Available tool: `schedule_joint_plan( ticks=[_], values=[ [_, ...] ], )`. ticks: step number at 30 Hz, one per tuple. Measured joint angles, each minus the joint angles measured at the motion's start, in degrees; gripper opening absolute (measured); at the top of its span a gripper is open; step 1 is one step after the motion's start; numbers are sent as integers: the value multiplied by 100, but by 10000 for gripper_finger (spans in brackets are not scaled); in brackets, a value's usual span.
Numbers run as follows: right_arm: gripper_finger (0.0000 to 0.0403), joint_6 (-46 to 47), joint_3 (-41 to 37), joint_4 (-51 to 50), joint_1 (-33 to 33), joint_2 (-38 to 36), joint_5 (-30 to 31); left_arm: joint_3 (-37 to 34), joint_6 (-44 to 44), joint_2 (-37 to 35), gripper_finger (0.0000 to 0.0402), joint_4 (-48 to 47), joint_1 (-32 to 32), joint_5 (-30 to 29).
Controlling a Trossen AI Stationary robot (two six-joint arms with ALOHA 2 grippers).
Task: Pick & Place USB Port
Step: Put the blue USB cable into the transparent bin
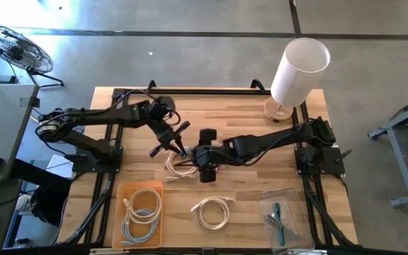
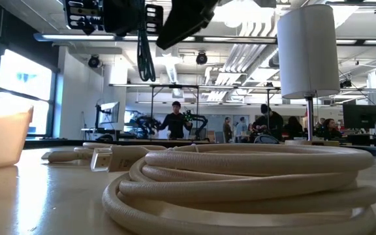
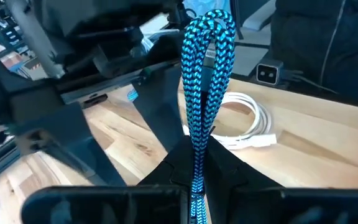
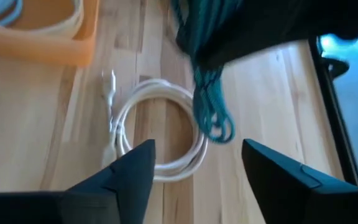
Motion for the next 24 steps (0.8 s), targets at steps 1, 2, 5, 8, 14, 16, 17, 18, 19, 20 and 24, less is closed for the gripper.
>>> schedule_joint_plan(
  ticks=[1, 2, 5, 8, 14, 16, 17, 18, 19, 20, 24],
  values=[
    [240, -62, 0, 71, -4, 0, -7, 0, 0, 0, 14, 9, -41, -42],
    [245, -116, 0, 134, -12, -2, -36, 0, 1, 0, 14, 32, -89, -77],
    [251, -113, 0, 190, -60, -1, -288, 0, 15, 0, 14, 251, -196, -147],
    [252, -99, 0, 205, -134, 0, -599, 0, 3, 0, 14, 531, -259, -207],
    [252, -197, 0, 441, -181, 0, -778, 2, 2, 0, 14, 648, -248, -359],
    [252, -224, 0, 459, -179, 0, -889, 2, -2, 0, 14, 679, -250, -354],
    [252, -228, 0, 471, -179, 0, -945, 2, -4, 0, 14, 692, -252, -328],
    [252, -231, 0, 480, -179, 0, -955, 2, -2, 0, 14, 706, -252, -324],
    [251, -231, 0, 479, -179, 0, -948, 2, -4, 0, 14, 727, -252, -327],
    [247, -231, 0, 479, -179, 0, -937, 2, -4, 0, 14, 734, -251, -327],
    [206, -235, 0, 484, -193, 0, -926, 0, -9, 0, 14, 820, -252, -320]
  ],
)
